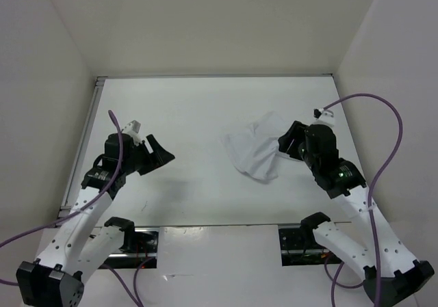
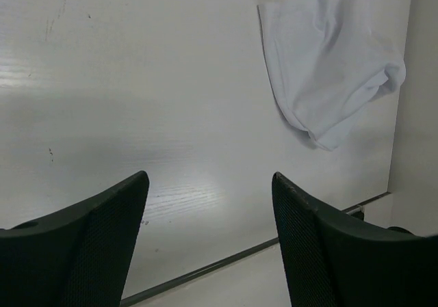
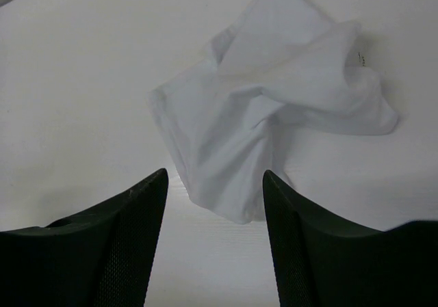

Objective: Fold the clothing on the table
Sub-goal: Move the skirt to the center of the board

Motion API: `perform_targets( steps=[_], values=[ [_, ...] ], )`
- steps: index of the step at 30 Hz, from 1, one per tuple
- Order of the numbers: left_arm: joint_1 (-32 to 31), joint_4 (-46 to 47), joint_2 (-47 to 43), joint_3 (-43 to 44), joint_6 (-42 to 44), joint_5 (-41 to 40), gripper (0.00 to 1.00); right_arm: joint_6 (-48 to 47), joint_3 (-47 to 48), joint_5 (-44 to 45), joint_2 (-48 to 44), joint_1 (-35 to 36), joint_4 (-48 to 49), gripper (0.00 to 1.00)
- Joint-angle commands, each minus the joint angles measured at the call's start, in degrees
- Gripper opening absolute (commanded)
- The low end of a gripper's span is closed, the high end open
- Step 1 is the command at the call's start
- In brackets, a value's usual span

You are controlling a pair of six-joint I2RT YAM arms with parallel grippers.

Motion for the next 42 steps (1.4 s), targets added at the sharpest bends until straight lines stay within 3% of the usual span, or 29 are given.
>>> perform_targets(
  steps=[1, 5, 9, 12, 16, 23, 25, 28, 30, 32, 37, 42],
  values=[
    [0.3, 3.7, 2.1, -1.5, 1.0, 2.8, 0.80, 0.7, 0.8, -0.1, 2.5, -0.3, 2.1, 0.63],
    [-1.7, 6.7, 13.0, 0.9, 2.3, 4.9, 0.73, -2.1, 2.8, -2.9, 8.5, -0.3, 1.8, 0.63],
    [-7.6, 13.6, 21.7, 5.6, 2.2, 7.9, 0.70, -7.1, 5.8, -6.3, 20.0, -0.3, 0.6, 0.63],
    [-11.5, 14.5, 25.3, 10.3, 1.6, 5.7, 0.70, -9.1, 7.0, -11.2, 28.9, -0.3, -1.0, 0.63],
    [-12.8, 13.9, 26.1, 11.1, 1.6, 4.4, 0.70, -8.4, 7.0, -11.2, 35.9, 2.7, -1.9, 0.60],
    [-13.3, 12.8, 23.3, 7.4, 0.0, 2.7, 0.70, -5.9, 7.0, -8.7, 38.6, 2.7, -1.9, 0.60],
    [-13.3, 12.8, 22.6, 6.7, 0.0, 2.7, 0.71, -5.9, 7.0, -8.7, 40.5, 2.7, -2.4, 0.57],
    [-13.3, 11.4, 21.6, 6.2, 0.0, 2.1, 0.71, -5.9, 7.0, -8.7, 46.8, 3.9, -2.9, 0.36],
    [-13.3, 11.4, 21.6, 6.2, 0.0, 1.6, 0.71, -6.7, 8.4, -9.5, 50.7, 4.8, -2.9, 0.10],
    [-13.3, 10.8, 21.0, 6.2, 0.0, 1.0, 0.71, -6.7, 10.0, -10.4, 49.1, 8.2, -1.7, 0.01],
    [-12.8, 9.0, 17.5, 5.7, 0.0, -0.8, 0.71, -6.6, 14.4, -29.6, 41.2, 9.6, 3.4, 0.00],
    [-10.7, 7.9, 13.6, 5.2, -0.5, -1.5, 0.72, -5.4, 22.1, -38.1, 39.0, 9.6, 9.5, 0.00]
  ],
)
